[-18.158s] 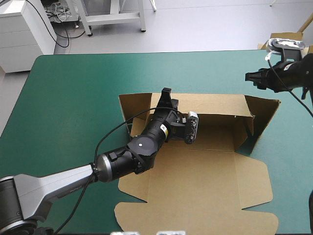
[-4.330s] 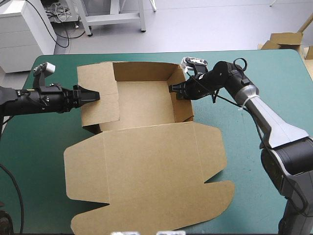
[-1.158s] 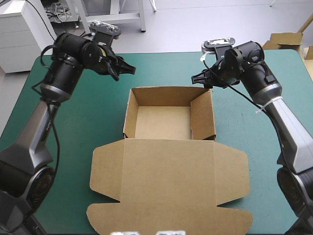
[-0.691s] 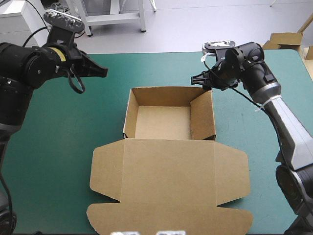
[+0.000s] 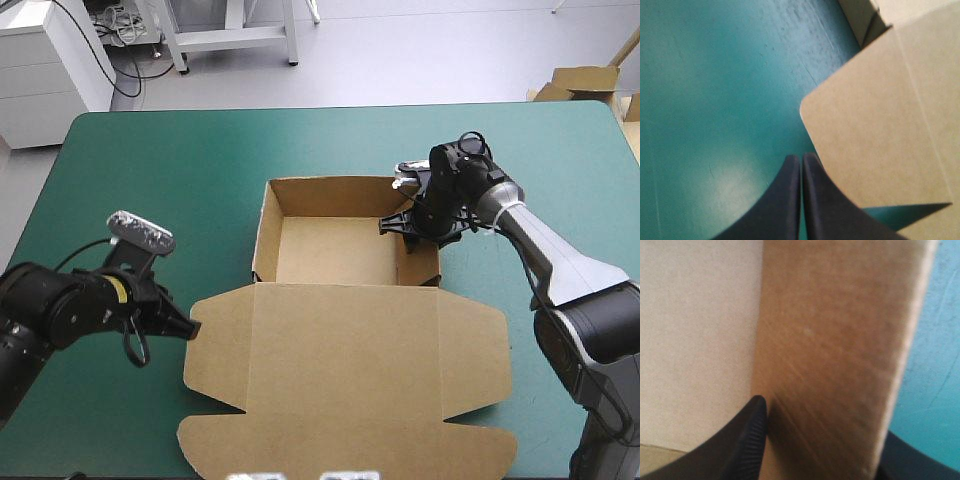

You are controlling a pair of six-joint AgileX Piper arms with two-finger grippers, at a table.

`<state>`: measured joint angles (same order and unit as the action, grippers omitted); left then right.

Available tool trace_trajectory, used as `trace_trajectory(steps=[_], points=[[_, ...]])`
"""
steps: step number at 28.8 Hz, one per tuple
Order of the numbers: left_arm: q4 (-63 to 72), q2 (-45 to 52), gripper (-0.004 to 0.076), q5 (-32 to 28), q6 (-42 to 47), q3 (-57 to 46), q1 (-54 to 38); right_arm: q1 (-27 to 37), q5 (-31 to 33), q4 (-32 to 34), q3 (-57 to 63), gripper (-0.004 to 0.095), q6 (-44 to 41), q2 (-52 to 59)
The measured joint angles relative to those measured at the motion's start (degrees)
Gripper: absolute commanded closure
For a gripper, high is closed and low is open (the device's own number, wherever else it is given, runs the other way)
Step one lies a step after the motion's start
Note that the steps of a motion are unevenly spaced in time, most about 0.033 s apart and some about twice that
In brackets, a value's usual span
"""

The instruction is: Fold the box

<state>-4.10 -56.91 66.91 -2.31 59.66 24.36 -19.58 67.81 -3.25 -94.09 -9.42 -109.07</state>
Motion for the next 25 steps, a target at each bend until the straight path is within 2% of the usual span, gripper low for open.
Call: trace_trajectory(steps=[3,13,20,25], points=[[0.44,4.46,0.0732,-1.17,-0.35,-5.94,0.00,0.07,-0.04,0.08,0.00,0.0929,0.36,-0.68],[1.27,19.78,0.0731,-4.20,-0.50,-21.47,0.00,0.27,-1.05,0.02,0.00,0.0929,0.84,-0.74],[1.33,25.35,0.0731,-4.82,-0.53,-28.13,0.00,0.72,-1.05,-0.11,0.00,0.0929,0.84,-0.74],[1.38,26.92,0.0731,-5.24,-0.53,-31.12,0.00,4.66,-0.39,-0.24,-0.22,0.0929,1.76,-0.74]])
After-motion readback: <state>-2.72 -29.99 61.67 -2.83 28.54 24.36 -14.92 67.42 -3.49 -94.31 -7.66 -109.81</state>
